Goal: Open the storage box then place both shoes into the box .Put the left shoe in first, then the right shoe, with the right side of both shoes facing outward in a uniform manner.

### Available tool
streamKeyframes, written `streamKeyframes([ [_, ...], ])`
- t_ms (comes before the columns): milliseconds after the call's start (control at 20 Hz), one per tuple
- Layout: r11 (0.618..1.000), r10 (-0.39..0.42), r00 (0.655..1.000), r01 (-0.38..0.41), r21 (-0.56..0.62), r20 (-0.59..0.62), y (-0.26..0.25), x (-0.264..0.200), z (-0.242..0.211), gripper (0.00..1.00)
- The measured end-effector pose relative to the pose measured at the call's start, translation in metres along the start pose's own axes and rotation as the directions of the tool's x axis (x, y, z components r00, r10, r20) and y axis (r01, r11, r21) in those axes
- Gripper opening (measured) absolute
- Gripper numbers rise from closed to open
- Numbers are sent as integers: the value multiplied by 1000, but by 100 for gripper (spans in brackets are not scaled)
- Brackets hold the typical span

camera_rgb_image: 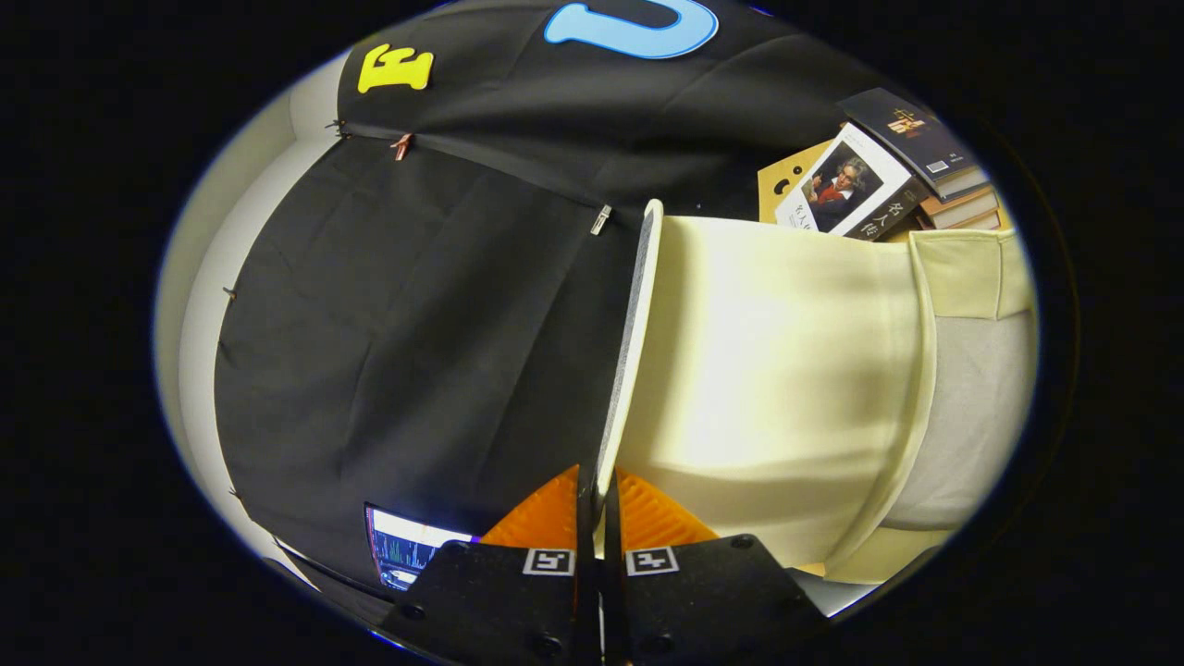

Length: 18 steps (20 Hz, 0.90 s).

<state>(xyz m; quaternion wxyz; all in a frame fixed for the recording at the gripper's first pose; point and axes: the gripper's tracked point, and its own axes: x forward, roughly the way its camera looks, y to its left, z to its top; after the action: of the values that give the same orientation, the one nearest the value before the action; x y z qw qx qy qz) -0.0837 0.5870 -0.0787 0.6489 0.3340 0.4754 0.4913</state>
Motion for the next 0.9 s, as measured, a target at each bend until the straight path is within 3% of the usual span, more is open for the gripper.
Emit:
streamKeyframes([
  [50, 1000, 1, 1000, -1, -2, 6, -1, -4, 0, 8],
  [200, 999, -20, 999, 21, -31, 26, -6, -14, 6, 99],
  [600, 977, -75, 989, 98, -187, 128, -18, -122, 11, 97],
  [900, 885, -185, 935, 292, -363, 302, -66, -213, 37, 97],
])
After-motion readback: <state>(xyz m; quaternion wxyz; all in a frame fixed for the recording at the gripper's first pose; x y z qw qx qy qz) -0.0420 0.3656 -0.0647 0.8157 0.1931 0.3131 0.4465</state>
